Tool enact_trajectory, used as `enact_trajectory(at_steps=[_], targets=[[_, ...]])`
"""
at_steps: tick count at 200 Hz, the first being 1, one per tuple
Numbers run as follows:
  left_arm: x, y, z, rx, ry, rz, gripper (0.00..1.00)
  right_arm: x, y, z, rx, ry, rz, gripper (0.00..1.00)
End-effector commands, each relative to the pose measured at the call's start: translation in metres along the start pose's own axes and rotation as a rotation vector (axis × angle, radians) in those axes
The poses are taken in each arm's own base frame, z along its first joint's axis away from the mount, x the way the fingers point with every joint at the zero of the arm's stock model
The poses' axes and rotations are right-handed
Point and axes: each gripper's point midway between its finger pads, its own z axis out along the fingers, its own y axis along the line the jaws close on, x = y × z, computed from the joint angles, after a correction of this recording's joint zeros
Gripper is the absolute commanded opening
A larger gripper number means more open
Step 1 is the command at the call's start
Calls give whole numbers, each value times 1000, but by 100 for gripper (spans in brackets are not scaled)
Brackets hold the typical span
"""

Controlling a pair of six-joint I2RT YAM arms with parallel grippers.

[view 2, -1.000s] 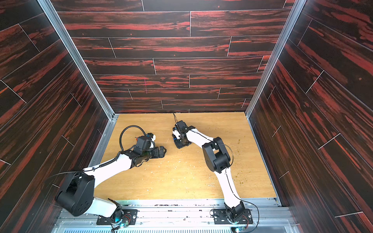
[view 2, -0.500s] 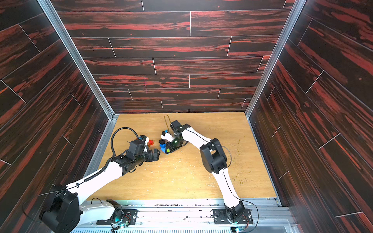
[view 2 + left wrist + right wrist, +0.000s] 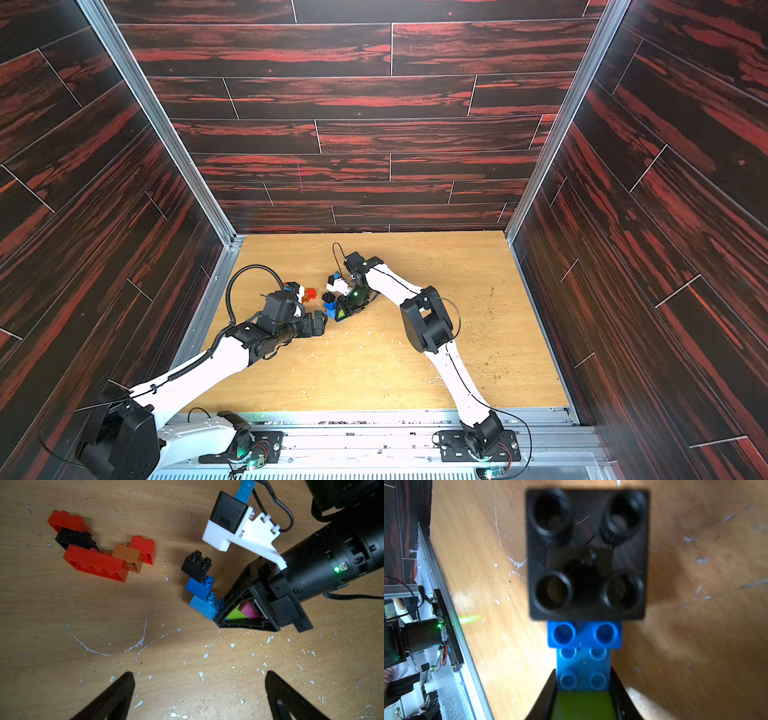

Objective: Assemble the letter v with lego
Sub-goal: Adjust the lego brick at the center of the board.

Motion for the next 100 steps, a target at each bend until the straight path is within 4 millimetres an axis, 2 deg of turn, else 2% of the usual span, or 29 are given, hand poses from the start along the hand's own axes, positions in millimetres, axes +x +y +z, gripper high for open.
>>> enact_trajectory(at_steps=[1,59,100], targets=[[8,2,2,-17,31,18,100,10,-2,14,-48,50,39,29],[8,2,0,-21,28,27,100,14,-10,26,-55,86,62,32],[8,0,2,-19,36,35,100,12,-11,23,-54,76,64,33]])
